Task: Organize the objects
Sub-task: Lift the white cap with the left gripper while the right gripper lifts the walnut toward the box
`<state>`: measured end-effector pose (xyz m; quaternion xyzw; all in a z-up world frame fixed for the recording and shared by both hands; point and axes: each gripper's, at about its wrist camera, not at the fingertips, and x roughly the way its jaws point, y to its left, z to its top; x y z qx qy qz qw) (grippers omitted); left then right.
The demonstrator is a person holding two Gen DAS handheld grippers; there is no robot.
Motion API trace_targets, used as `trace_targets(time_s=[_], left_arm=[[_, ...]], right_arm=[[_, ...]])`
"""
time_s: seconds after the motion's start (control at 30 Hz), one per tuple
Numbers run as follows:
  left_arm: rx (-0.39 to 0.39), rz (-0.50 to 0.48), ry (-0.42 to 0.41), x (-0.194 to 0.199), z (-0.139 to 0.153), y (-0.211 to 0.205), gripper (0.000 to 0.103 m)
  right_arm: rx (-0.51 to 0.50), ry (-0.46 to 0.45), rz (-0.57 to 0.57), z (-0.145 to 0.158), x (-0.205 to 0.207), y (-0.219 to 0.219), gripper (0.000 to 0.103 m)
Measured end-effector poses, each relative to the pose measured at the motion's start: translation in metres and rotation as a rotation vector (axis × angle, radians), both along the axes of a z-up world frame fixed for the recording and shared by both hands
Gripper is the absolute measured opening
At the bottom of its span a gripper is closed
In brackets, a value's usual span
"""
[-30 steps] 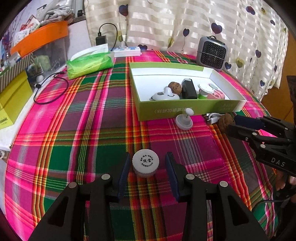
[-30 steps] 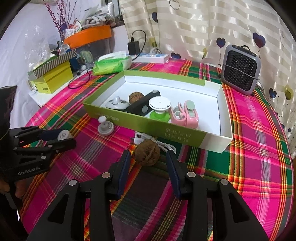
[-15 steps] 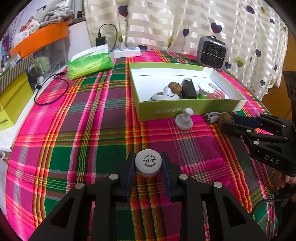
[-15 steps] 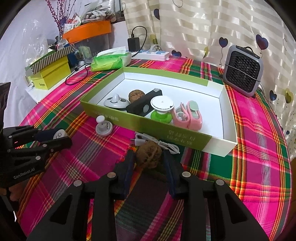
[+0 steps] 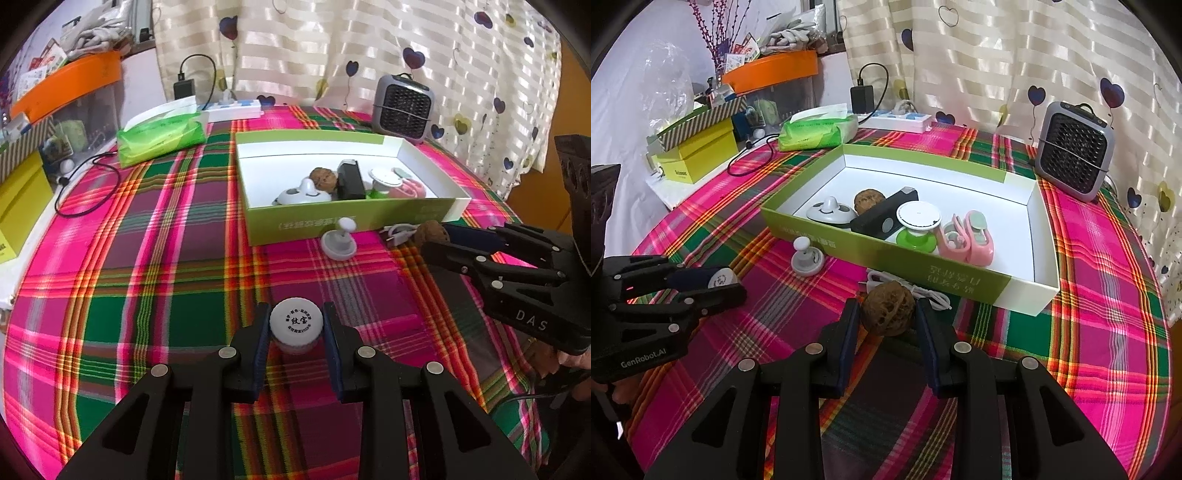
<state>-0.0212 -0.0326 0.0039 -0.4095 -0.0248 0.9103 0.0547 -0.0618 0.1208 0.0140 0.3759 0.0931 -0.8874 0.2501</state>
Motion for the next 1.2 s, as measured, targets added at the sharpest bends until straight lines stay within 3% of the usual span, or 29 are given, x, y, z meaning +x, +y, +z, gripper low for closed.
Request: trace_targets(time_s=[1.2], left_arm=[[0.012, -0.062, 0.037, -0.002, 0.007, 0.028, 0.025]], right_arm=[[-0.041, 0.051, 0.013, 0.008, 0.016, 0.006, 0.032]])
